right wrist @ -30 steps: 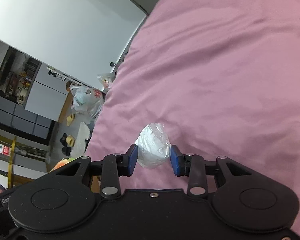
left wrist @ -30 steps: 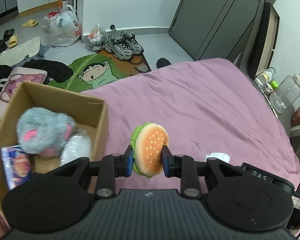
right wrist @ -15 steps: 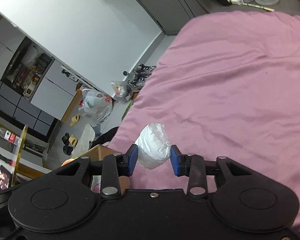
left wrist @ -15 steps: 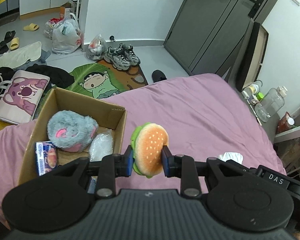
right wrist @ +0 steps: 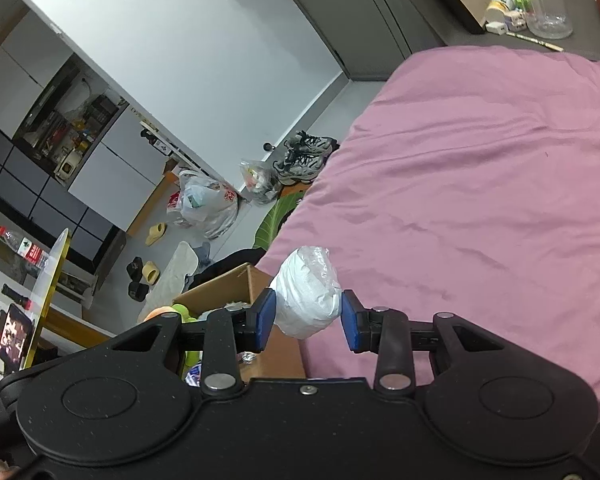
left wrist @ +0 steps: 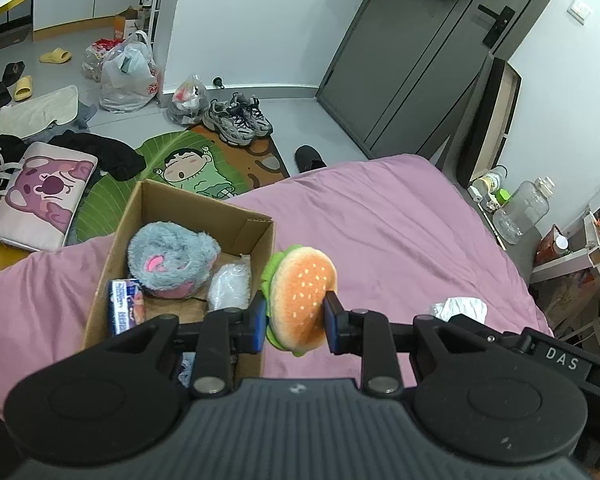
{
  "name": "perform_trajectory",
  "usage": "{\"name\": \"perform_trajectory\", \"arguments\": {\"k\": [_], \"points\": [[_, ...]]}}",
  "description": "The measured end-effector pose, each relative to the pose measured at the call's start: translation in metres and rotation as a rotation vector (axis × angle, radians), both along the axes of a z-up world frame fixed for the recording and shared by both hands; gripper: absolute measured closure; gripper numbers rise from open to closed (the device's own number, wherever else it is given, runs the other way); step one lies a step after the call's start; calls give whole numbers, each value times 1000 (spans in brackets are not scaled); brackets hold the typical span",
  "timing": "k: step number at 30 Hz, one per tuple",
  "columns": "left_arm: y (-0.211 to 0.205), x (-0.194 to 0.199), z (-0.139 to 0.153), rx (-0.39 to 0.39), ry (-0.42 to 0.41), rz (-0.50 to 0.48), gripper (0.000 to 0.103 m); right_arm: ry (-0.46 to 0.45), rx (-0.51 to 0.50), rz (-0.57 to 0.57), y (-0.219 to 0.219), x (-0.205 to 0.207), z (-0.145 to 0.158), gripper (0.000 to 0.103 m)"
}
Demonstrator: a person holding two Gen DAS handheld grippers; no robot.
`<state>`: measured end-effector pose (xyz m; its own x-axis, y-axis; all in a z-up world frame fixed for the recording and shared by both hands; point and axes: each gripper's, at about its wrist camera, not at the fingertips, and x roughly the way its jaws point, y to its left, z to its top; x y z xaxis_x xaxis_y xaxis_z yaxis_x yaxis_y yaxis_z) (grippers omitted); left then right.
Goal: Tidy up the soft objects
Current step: 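Carry the burger and white cloth into the box and open both tools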
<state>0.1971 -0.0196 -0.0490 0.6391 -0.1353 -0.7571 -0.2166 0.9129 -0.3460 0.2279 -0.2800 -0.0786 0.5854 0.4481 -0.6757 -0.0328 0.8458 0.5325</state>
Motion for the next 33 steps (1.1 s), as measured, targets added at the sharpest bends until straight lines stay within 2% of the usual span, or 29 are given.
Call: {"name": "perform_trajectory", "arguments": {"k": [7,15,27,33], "points": [[21,-10,-5,-33,6,8,76,-18,-8,6,17,-10,8,68],[43,-18,-12,-34,4,19,76,-13,-20,29,43,-15,5,68],[78,-18,-40,-77,54,45,75,21,-42,65,76,-13,-6,68],[82,-11,-56,-105,84,23,75,39,-52,82,86,-9,-13,68]]}}
